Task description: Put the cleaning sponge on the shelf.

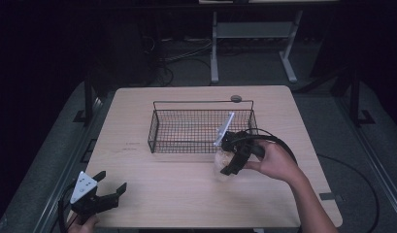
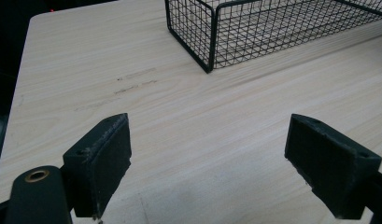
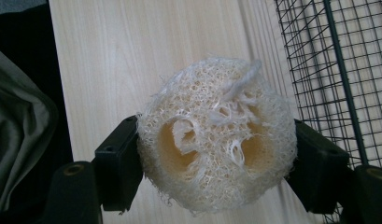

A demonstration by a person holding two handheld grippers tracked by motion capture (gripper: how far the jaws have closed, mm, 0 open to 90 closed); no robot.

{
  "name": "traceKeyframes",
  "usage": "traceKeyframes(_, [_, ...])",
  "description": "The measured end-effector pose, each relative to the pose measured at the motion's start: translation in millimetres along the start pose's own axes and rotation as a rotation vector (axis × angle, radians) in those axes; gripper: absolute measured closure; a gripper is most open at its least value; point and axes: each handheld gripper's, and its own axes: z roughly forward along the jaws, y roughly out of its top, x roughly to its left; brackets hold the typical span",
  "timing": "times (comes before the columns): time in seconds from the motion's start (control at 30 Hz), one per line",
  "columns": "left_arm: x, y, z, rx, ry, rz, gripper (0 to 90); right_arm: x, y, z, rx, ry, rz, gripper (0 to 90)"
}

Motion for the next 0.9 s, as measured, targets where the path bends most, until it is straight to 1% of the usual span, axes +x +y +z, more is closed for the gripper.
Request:
traceKeyframes(0.23, [-0.1,0.1,0.0,0.001,0.001,0.003,13.8,-6.0,1.2,-8.5,0.007,-0.009,0.008,27.4])
traceKeyframes(0.9, [0.6,-0.1,0.5,0.002,0.002,-0.003,13.8,-23.2,6.5,-30.7,-0.017,-0.015,0.035,27.5])
